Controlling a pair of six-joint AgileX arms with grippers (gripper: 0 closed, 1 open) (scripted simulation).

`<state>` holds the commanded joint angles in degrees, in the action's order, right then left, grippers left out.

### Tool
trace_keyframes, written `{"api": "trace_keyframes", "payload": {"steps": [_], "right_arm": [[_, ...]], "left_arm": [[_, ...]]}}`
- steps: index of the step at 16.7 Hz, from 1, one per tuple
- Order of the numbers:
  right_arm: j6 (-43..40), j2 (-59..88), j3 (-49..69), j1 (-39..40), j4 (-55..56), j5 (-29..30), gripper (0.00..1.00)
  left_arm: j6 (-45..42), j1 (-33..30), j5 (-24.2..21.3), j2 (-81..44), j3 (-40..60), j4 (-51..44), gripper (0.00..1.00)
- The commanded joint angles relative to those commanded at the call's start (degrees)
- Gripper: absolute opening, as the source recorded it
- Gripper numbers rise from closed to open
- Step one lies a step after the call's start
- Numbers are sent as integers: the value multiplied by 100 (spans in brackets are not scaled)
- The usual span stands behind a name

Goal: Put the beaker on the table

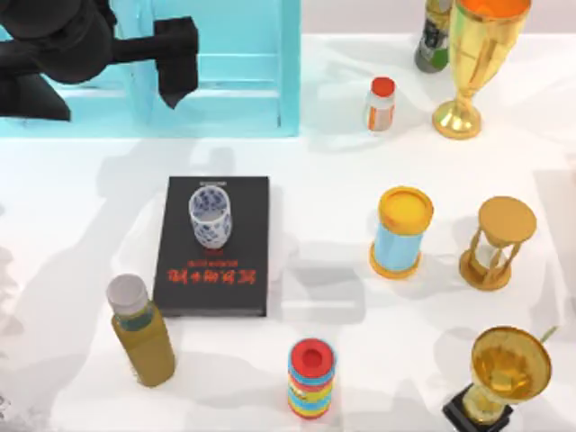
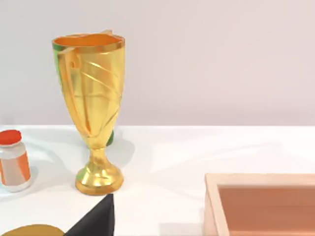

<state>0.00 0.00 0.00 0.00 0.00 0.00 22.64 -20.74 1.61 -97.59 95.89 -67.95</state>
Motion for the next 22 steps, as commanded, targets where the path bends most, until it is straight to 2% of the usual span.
{"api": "trace_keyframes", "payload": {"steps": [5, 9, 17, 22], "right_arm": [[0, 0, 0, 0, 0, 0, 100], [0, 0, 0, 0, 0, 0, 100], [0, 0, 0, 0, 0, 0, 100], [0, 0, 0, 0, 0, 0, 100]], "left_arm": [[390, -610, -111, -1980, 1942, -1294, 100], [543, -880, -169, -2852, 2714, -1838, 100], [546, -886, -173, -2930, 2679, -1784, 100], [540, -889, -175, -2942, 1501, -582, 100]]}}
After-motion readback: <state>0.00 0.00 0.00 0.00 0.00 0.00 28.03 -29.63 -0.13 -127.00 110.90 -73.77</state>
